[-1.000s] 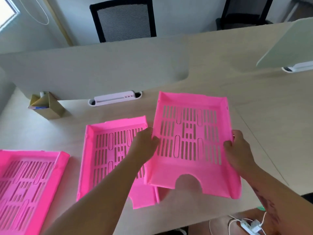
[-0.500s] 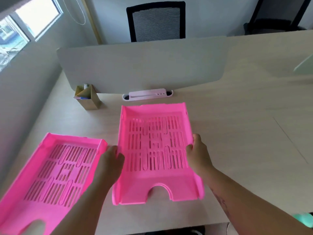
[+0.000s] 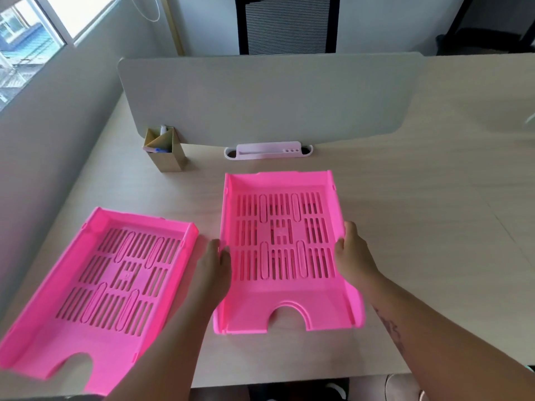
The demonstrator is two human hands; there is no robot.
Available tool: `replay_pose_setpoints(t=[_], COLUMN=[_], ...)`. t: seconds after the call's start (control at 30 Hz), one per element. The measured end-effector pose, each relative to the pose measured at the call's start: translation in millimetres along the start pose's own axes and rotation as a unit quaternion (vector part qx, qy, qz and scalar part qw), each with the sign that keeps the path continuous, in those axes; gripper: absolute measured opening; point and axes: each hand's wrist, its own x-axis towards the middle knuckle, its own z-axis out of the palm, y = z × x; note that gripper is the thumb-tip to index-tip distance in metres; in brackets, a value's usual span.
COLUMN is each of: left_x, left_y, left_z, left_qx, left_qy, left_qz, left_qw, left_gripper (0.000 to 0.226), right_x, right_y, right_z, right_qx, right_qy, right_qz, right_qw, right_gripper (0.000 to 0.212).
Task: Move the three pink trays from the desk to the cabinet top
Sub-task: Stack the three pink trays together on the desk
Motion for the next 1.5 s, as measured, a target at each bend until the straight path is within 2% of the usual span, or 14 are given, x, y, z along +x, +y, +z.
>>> replay_pose_setpoints(t=[0.33, 0.47, 0.53, 0.6, 0.7, 0.87, 1.07, 1.23, 1.37, 1.43, 1.5], left_x=[2.7, -0.7, -6.1, -13.0, -24.1, -44.2, -38.0, -21.8, -18.7, -20.8, -22.2], left_y=[-4.1, -1.7, -1.7, -5.1, -17.4, -62.2, -147.5, -223.0, -262.9, -276.6, -286.5], left_z=[5.6, 3.4, -3.3, -15.1, -39.1, -98.8, -182.8, -240.9, -252.3, -249.5, -246.1], left_qx=[0.02, 0.008, 0.008, 0.011, 0.02, 0.056, 0.149, 0.178, 0.162, 0.135, 0.13], left_qy=[0.017, 0.032, 0.066, 0.104, 0.15, 0.208, 0.244, 0.185, 0.15, 0.124, 0.103], left_qz=[-0.026, -0.039, -0.039, -0.033, -0.032, -0.043, -0.034, -0.109, -0.148, -0.139, -0.143], left_qw=[0.999, 0.999, 0.997, 0.994, 0.988, 0.976, 0.958, 0.96, 0.964, 0.973, 0.976], left_gripper=[0.036, 0.04, 0.044, 0.041, 0.036, 0.034, 0.026, 0.043, 0.047, 0.032, 0.016], right_x=[11.1, 9.6, 10.2, 13.0, 15.7, -22.2, -85.2, -118.8, -130.2, -134.9, -140.3], right_y=[6.4, 1.0, -3.0, -16.5, -51.9, -124.9, -191.6, -206.4, -206.0, -204.3, -202.0], right_z=[6.8, 2.4, -1.4, -6.0, -2.8, 43.4, 130.4, 196.1, 226.8, 236.8, 244.6], right_qx=[0.01, 0.026, -0.027, -0.098, -0.129, -0.07, 0.031, 0.042, 0.061, 0.067, 0.069], right_qy=[-0.012, -0.025, 0.03, 0.068, 0.035, -0.051, -0.138, -0.159, -0.159, -0.161, -0.163], right_qz=[-0.003, -0.017, -0.081, -0.178, -0.284, -0.37, -0.319, -0.132, -0.011, 0.027, 0.046], right_qw=[1.0, 0.999, 0.996, 0.977, 0.95, 0.925, 0.937, 0.977, 0.985, 0.984, 0.983], right_gripper=[0.046, 0.055, 0.058, 0.057, 0.055, 0.051, 0.039, 0.045, 0.056, 0.045, 0.022])
